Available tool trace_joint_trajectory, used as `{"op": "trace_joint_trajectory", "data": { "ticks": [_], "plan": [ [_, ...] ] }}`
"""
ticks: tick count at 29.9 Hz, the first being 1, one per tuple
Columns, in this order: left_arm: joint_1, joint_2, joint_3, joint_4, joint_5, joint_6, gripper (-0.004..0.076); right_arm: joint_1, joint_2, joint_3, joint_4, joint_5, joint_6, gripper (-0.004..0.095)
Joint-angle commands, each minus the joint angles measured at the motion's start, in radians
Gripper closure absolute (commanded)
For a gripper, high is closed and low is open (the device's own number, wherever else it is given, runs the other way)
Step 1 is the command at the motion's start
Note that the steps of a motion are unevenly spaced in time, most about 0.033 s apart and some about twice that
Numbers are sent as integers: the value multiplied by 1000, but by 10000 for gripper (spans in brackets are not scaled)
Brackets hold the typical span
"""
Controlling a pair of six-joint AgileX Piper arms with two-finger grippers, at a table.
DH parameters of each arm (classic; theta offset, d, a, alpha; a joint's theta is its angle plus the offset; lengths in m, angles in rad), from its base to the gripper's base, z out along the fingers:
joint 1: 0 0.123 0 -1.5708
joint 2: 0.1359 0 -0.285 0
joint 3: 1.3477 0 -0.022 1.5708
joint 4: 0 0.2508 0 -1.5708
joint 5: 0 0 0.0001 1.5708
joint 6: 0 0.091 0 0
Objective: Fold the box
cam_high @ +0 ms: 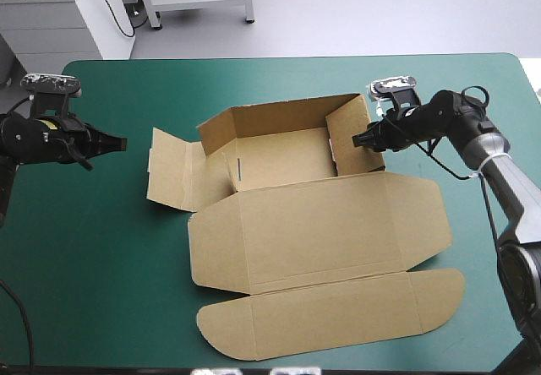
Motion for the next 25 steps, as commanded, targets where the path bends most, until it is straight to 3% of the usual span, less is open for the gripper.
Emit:
{"op": "trace_joint_trajectory", "data": {
  "ticks": [1, 7, 10, 15, 21, 25],
  "plan": [
    [1, -31, -29, -20, -40, -1, 726, -1, -36, -32, 9, -32, -1, 508],
    [1, -31, -29, -33, -40, -10, 726, -1, 14, -32, 11, 15, 29, 518],
    [1, -31, -29, -47, -40, -10, 726, -1, 36, -32, 13, 34, 53, 586],
    [1, -31, -29, -67, -41, -10, 728, -1, 33, -44, 13, 54, 78, 908],
    [1, -29, -29, -69, -20, -10, 732, -1, 33, -131, 42, 111, 132, 922],
    [34, -29, -29, -58, -82, -98, 732, -1, 9, -184, 42, 137, 182, 922]
  ]
}}
